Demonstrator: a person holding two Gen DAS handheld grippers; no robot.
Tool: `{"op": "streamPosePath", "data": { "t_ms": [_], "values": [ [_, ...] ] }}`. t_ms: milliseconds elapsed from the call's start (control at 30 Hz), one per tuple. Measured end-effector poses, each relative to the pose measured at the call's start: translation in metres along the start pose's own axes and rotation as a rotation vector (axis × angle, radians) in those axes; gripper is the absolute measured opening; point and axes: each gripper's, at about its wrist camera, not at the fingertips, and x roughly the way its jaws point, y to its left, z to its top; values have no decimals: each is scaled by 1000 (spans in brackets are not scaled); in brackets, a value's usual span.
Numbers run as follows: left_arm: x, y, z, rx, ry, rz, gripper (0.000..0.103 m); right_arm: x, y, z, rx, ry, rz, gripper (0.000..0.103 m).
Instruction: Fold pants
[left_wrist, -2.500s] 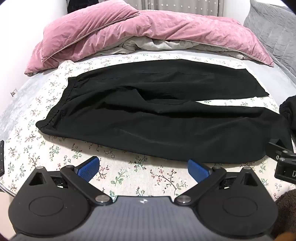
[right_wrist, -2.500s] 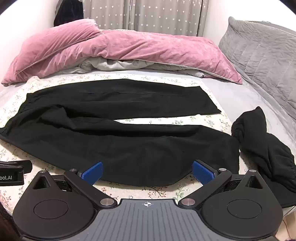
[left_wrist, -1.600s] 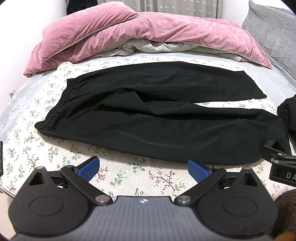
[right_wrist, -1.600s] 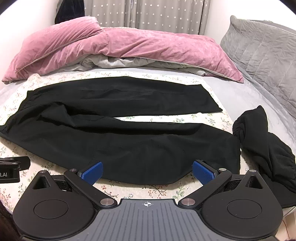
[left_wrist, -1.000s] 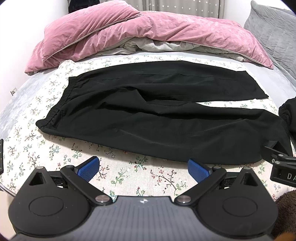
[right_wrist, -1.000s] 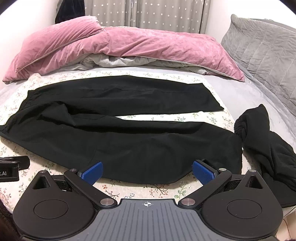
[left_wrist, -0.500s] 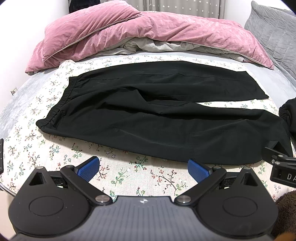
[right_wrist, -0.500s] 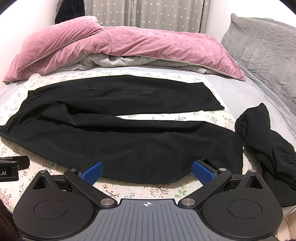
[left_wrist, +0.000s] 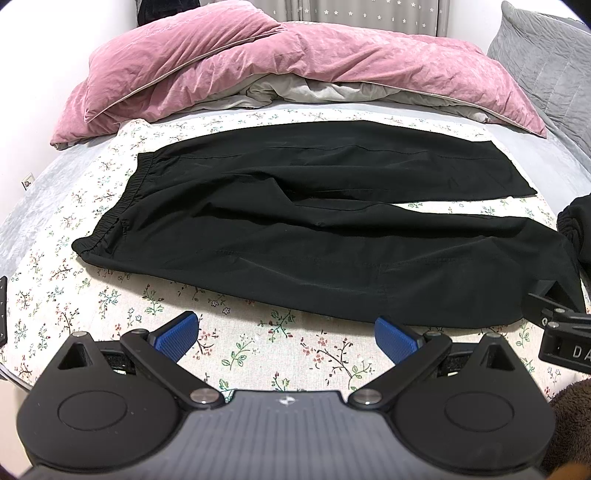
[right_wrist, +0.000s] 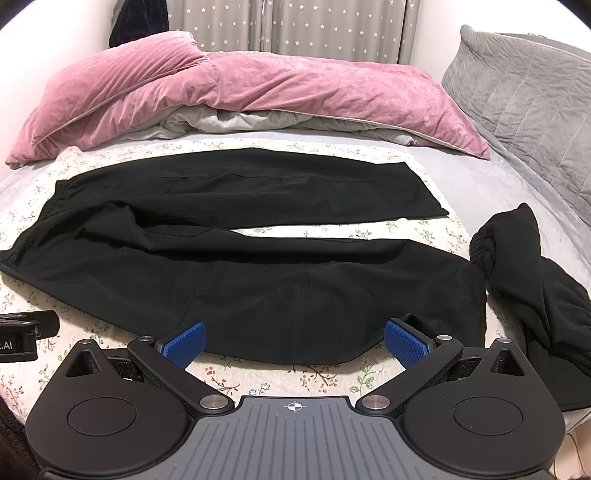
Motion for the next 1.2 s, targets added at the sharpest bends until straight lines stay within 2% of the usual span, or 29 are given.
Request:
{"op": "streamPosePath", "data": {
  "t_ms": [800, 1200],
  "values": [
    [7, 6, -1, -11, 18, -2, 103, 2, 2, -3, 0, 0, 4, 103],
    [32, 38, 1, -109, 33, -32, 103, 22, 24, 7, -48, 4, 18, 103]
  ]
}}
